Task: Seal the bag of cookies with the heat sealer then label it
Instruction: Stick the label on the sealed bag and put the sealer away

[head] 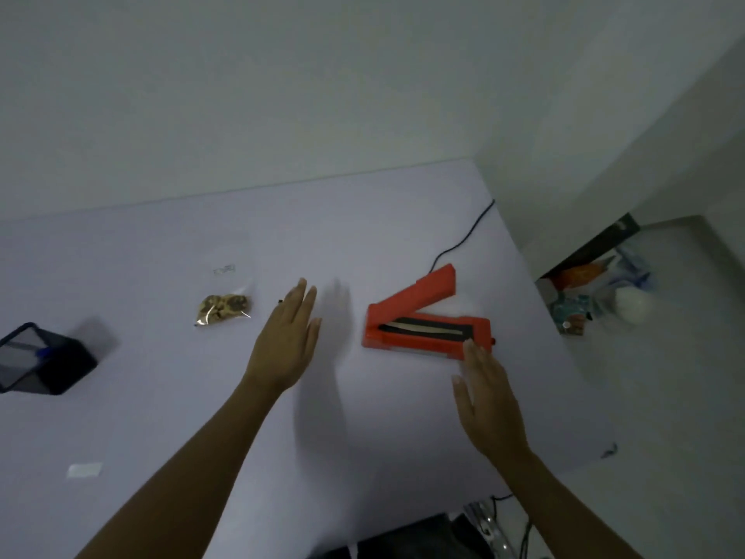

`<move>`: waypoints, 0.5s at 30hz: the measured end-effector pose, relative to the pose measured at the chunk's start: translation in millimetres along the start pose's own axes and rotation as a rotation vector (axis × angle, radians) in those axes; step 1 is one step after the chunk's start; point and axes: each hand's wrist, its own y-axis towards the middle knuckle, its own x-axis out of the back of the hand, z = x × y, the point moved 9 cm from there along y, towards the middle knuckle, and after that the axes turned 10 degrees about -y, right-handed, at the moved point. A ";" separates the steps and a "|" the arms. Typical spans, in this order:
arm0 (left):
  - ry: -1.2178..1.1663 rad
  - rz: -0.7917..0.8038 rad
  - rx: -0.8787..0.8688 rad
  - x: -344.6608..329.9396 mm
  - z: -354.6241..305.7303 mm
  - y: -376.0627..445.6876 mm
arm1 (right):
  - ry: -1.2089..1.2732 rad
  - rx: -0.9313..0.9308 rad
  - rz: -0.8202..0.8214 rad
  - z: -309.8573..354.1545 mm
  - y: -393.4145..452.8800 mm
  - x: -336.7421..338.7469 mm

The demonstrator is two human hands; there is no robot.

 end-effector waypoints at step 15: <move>-0.109 0.002 0.070 -93.5 -75.1 -10.4 | -0.227 0.193 0.257 -77.3 31.0 -25.0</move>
